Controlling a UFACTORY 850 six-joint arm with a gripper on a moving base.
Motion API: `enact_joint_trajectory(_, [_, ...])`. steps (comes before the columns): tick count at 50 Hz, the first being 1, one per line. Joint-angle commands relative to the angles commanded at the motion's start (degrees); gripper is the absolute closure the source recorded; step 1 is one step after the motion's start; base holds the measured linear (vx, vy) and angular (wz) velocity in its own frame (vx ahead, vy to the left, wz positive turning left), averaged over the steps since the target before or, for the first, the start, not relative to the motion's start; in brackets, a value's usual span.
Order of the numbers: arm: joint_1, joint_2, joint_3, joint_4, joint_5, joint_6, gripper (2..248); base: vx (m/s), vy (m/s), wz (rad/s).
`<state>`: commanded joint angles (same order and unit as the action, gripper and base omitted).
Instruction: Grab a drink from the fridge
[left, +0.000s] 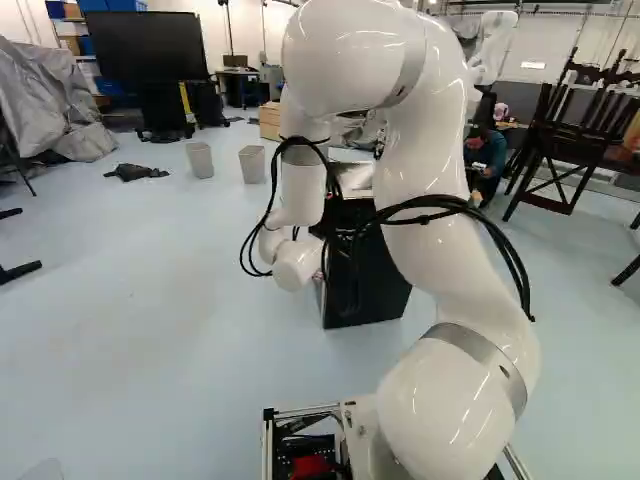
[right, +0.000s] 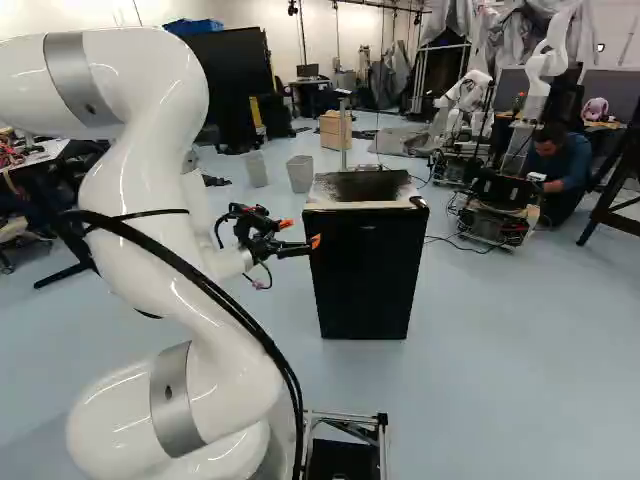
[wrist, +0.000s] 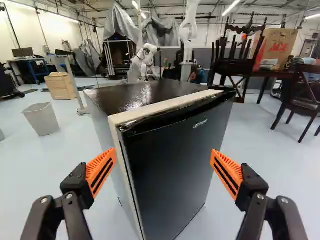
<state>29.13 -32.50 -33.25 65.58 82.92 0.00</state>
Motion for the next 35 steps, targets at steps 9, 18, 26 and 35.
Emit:
enact_joint_trajectory(9, [0.5,-1.1,-2.0,0.9,0.0,0.0,3,0.000,0.000,0.000])
enact_joint_trajectory(18, [0.9,-2.2,-4.0,1.9,0.0,0.0,3,0.000,0.000,0.000])
enact_joint_trajectory(26, [1.3,-3.1,-5.6,3.0,0.0,0.0,3,0.000,0.000,0.000])
enact_joint_trajectory(35, [1.8,-4.1,-7.4,4.4,0.0,0.0,3,0.000,0.000,0.000])
